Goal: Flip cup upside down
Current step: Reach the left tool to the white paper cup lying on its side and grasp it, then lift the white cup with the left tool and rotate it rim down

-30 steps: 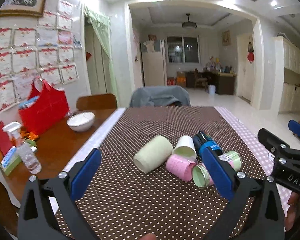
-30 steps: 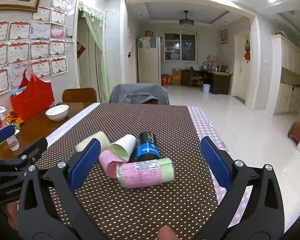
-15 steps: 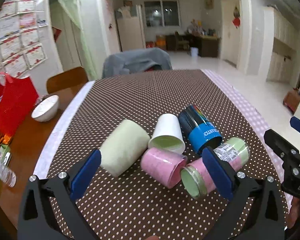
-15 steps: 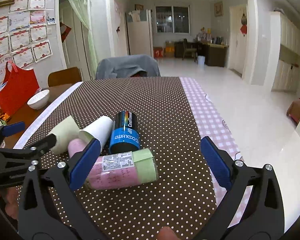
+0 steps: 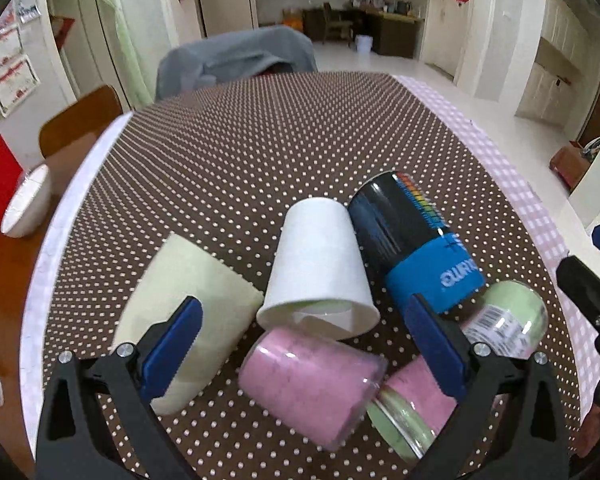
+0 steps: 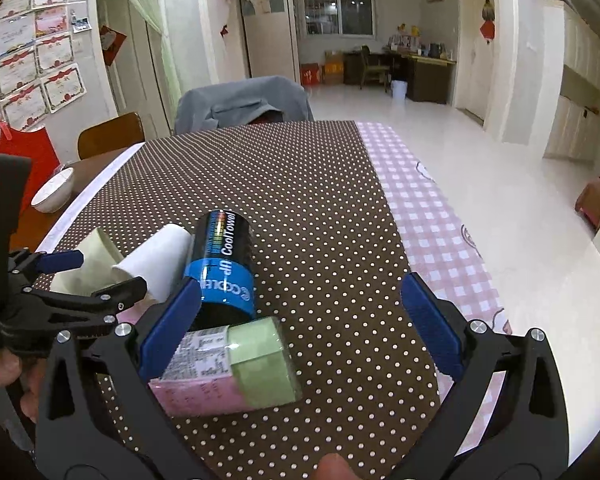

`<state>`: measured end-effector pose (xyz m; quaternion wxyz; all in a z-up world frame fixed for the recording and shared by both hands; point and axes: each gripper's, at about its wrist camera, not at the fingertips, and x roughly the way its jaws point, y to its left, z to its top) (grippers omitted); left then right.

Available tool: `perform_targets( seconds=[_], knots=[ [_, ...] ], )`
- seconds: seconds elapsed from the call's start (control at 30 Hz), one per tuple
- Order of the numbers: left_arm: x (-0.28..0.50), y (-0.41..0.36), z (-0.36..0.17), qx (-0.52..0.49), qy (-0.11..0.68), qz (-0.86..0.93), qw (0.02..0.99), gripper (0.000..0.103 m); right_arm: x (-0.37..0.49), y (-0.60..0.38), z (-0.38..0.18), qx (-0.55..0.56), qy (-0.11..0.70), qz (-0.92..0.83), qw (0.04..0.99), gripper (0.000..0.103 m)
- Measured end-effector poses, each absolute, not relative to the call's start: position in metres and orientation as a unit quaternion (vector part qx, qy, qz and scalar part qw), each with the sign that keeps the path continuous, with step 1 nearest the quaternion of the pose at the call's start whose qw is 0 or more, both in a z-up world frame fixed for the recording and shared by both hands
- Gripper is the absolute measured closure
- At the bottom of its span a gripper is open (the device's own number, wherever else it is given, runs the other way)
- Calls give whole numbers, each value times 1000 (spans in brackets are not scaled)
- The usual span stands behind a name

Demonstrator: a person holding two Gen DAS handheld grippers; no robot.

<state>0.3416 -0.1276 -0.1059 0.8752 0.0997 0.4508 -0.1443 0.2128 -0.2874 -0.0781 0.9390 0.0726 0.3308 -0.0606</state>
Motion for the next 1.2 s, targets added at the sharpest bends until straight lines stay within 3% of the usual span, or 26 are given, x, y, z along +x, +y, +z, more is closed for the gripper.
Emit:
perform_targets(
  seconds=[0.43,0.57,0.7,0.73,0.77,1.2],
  knots=[
    [377,-147,-121,156,461,-156,860,5,228,-300,-91,93,343,-61,933,6],
    [389,-152,-134,162,486,-167,842,21,227,-303,-93,98,344,-64,932,6],
    [397,-152,-144,177,493,-163,836,27,226,-304,-94,101,345,-67,931,6],
    [398,-152,-144,178,493,-167,835,38,226,-305,-94,102,345,-68,931,6],
    [401,-151,-144,169,497,-172,833,40,226,-305,-95,102,346,-68,930,6],
    [381,-122,-83,89,433,-184,878,40,204,-298,-79,98,327,-72,937,6]
  ],
)
